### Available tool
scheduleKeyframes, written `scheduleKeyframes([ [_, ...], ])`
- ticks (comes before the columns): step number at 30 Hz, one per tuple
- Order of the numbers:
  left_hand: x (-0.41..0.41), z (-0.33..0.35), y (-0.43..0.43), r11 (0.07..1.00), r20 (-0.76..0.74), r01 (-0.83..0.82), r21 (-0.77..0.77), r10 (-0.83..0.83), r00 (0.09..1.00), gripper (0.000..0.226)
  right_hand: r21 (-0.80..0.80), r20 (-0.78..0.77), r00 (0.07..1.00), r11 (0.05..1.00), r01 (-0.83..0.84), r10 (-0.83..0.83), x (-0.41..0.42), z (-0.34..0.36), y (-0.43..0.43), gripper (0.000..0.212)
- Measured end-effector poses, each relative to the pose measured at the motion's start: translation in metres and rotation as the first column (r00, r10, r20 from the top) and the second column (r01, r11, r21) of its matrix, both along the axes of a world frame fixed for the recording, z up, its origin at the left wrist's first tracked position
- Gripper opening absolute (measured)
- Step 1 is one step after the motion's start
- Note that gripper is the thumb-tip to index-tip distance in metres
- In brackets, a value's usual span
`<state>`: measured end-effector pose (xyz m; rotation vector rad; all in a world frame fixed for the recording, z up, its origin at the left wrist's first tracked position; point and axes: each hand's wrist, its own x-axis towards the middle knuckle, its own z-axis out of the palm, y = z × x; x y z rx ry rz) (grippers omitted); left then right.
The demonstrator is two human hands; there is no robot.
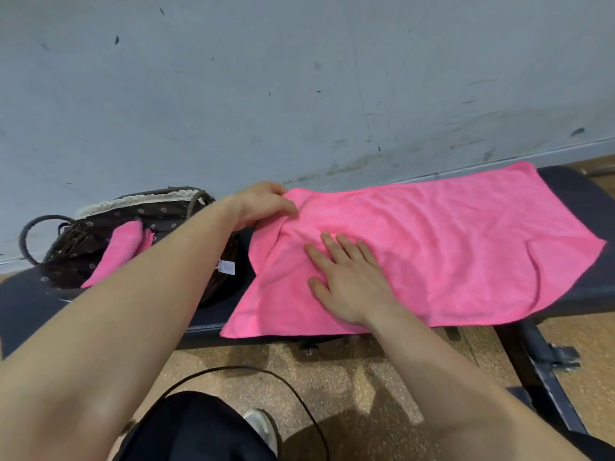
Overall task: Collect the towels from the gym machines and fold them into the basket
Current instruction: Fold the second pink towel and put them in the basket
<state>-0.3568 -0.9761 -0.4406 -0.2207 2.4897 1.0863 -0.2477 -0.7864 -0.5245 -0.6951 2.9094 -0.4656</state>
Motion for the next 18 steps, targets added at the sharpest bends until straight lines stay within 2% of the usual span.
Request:
scheduleKeyframes([
  [2, 0.001, 0.010, -0.003, 0.991, 0.123, 0.111, -0.078, -0.101, 0.987, 0.033, 0.003, -0.003, 1.000, 1.000, -0.003, 0.003, 0.000, 0.000, 0.000, 0.064],
  [4, -0.003, 0.019, -0.008, 0.942, 0.133, 0.220, -0.251, -0.192, 0.972, 0.035, 0.003, 0.002, 1.000, 1.000, -0.003, 0.003, 0.000, -0.001, 0.001, 0.063],
  [7, -0.011, 0.029, -0.014, 0.758, 0.089, 0.286, -0.587, -0.291, 0.953, 0.033, 0.008, 0.007, 1.000, 1.000, -0.004, 0.004, 0.001, 0.001, 0.001, 0.062],
  [10, -0.013, 0.031, -0.015, 0.580, 0.004, 0.205, -0.789, -0.328, 0.945, 0.037, 0.006, 0.008, 1.000, 1.000, -0.007, 0.007, 0.002, 0.002, 0.000, 0.062],
  [14, -0.013, 0.021, -0.011, 0.336, -0.086, 0.056, -0.940, -0.391, 0.916, 0.033, 0.008, 0.002, 1.000, 1.000, -0.005, 0.005, 0.003, 0.002, 0.000, 0.062],
  [16, -0.014, 0.012, -0.009, 0.293, -0.064, 0.062, -0.954, -0.402, 0.913, 0.036, 0.015, 0.000, 1.000, 1.000, -0.007, 0.007, 0.003, 0.002, -0.001, 0.063],
  [18, -0.014, 0.004, -0.007, 0.321, -0.039, 0.090, -0.943, -0.376, 0.926, 0.038, 0.017, 0.003, 1.000, 1.000, -0.010, 0.010, 0.003, 0.002, -0.001, 0.065],
])
